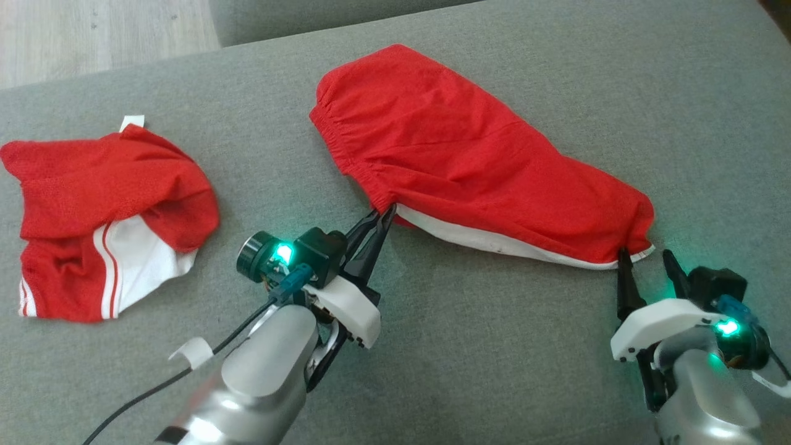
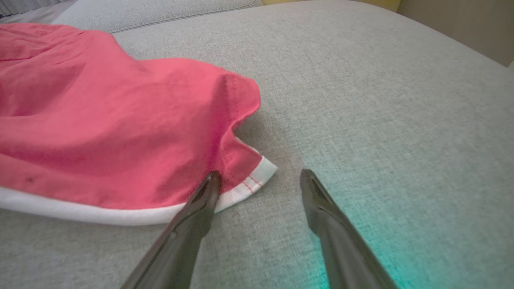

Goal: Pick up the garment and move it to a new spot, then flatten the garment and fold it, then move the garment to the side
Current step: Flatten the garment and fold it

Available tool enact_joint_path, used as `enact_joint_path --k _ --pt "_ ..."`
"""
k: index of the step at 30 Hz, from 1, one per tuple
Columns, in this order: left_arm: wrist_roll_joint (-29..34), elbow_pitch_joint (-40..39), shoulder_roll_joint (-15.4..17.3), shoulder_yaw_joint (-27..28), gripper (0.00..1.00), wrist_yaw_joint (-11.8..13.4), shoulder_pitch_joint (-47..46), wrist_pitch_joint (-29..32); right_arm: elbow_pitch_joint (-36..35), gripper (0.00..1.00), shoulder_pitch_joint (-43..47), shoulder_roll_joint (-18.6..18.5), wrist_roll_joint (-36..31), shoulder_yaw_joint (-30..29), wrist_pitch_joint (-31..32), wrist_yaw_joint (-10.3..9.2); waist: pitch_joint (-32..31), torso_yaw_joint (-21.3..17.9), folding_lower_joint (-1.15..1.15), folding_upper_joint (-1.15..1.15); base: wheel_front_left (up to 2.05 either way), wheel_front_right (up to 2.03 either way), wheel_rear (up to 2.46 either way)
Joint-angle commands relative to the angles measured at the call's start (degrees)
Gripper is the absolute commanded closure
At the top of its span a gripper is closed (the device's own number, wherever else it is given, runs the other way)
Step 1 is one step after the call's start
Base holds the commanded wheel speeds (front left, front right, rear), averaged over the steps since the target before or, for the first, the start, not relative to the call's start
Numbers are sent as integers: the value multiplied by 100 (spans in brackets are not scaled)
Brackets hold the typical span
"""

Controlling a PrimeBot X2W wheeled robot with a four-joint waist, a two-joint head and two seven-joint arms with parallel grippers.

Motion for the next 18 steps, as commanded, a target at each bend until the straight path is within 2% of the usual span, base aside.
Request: enact_joint_path --k 1,4,5,6,11,18 --pt "-45 -141 61 120 100 11 -130 -33 -33 0 -138 -26 -58 163 -46 -4 -5 -2 0 0 0 0 0" --pt "-59 -137 66 101 100 13 -126 -26 92 0 -199 -26 -82 227 -42 -4 -16 -2 0 0 0 0 0" --pt "-65 -136 69 96 100 12 -124 -25 137 60 -219 -26 -76 261 -37 -4 -21 -2 0 0 0 0 0" --pt "-71 -133 75 92 100 12 -122 -25 171 100 -238 -26 -69 286 -38 -4 -28 -2 0 0 0 0 0" --pt "-121 -115 146 74 100 9 -47 -21 55 100 -327 -26 144 389 -48 -4 -143 -18 0 0 0 0 0" --pt "-219 -216 425 181 100 17 -94 97 -910 100 -324 -26 708 859 -51 -4 -424 -88 0 0 0 0 0"
